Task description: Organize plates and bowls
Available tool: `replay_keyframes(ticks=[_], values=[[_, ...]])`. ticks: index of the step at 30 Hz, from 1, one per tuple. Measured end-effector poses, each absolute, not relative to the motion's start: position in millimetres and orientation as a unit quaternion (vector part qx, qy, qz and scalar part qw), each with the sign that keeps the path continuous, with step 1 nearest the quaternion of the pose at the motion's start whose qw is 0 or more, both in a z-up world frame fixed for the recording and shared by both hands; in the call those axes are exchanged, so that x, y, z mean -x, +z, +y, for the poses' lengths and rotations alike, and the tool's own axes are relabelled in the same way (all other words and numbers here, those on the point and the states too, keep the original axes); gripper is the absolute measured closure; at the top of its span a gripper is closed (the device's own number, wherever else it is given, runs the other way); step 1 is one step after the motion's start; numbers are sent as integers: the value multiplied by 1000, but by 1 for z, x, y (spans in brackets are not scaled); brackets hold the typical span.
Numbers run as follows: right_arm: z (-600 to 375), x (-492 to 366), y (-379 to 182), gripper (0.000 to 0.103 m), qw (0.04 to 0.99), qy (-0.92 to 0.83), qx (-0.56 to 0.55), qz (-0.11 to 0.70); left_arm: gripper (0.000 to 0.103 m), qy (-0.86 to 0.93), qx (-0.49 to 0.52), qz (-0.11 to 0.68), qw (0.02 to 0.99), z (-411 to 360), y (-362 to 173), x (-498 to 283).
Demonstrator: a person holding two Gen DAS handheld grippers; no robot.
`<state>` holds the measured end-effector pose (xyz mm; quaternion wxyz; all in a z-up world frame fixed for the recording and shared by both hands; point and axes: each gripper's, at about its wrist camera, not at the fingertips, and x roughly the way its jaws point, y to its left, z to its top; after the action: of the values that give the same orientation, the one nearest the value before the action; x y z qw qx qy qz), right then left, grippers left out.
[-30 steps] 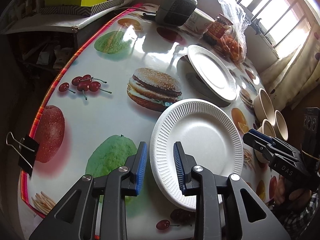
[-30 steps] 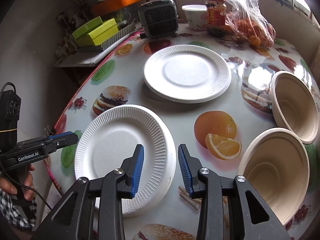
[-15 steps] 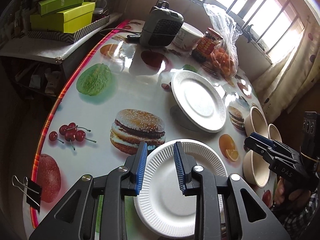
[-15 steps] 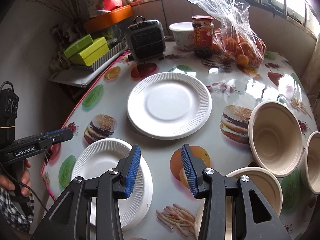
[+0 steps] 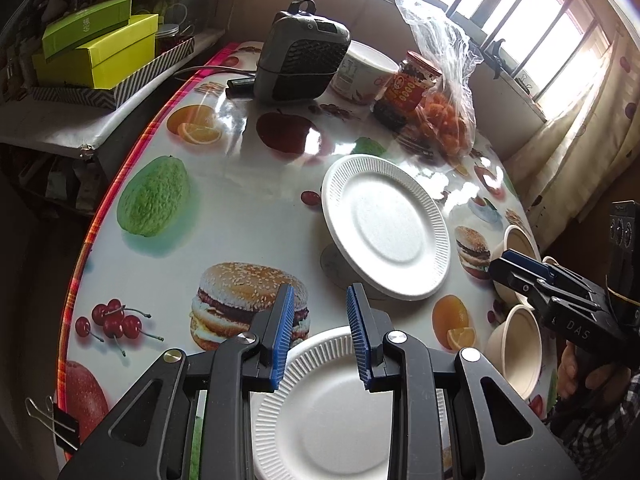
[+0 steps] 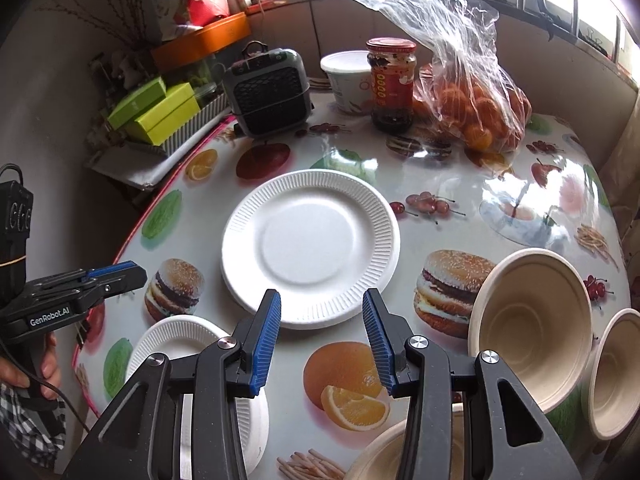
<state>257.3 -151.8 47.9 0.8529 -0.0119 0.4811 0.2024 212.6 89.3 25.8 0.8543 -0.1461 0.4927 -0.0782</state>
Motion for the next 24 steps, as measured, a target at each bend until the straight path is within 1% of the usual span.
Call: replay_keyframes(ticks=[11, 24], values=[[-164, -311, 32, 61, 845, 185, 16, 501, 75, -81, 138, 505, 848, 78, 14, -249], [-179, -357, 4, 61, 824, 194, -20, 532, 75, -86, 144, 532, 830, 65, -8, -279]])
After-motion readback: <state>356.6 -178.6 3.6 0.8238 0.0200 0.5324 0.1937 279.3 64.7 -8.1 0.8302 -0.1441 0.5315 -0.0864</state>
